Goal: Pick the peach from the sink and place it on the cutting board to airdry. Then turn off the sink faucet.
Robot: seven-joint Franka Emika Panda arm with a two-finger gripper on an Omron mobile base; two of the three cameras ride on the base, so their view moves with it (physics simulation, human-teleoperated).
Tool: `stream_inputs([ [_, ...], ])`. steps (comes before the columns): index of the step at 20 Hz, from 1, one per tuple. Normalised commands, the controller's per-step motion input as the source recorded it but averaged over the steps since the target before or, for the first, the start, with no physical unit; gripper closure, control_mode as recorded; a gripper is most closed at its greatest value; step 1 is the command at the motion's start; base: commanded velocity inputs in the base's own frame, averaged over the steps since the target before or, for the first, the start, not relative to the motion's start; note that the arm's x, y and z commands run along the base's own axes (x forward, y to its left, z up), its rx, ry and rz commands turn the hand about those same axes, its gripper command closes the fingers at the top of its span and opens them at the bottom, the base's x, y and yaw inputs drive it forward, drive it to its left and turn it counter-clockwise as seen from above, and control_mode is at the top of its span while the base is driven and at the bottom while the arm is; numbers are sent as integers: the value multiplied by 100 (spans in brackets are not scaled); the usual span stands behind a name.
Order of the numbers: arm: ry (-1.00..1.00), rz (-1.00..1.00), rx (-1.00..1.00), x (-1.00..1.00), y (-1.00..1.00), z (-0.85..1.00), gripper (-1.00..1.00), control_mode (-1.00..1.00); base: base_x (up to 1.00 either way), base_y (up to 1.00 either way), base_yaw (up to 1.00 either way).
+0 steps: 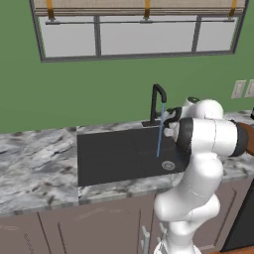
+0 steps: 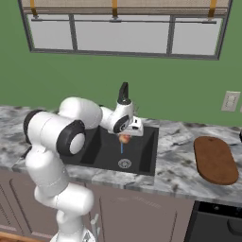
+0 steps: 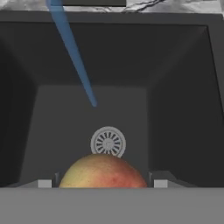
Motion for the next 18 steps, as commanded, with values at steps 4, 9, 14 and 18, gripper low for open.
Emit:
stream_inputs([
  [4,0,0,0,-40,-14,53,100,-100,0,0,0],
  [9,0,-1,0,-52,-17,63,100,-100,0,0,0],
  [14,0,-1,0,-49,-2,63,100,-100,0,0,0],
  [18,0,-2,-1,-56,0,59,100,-100,0,0,0],
])
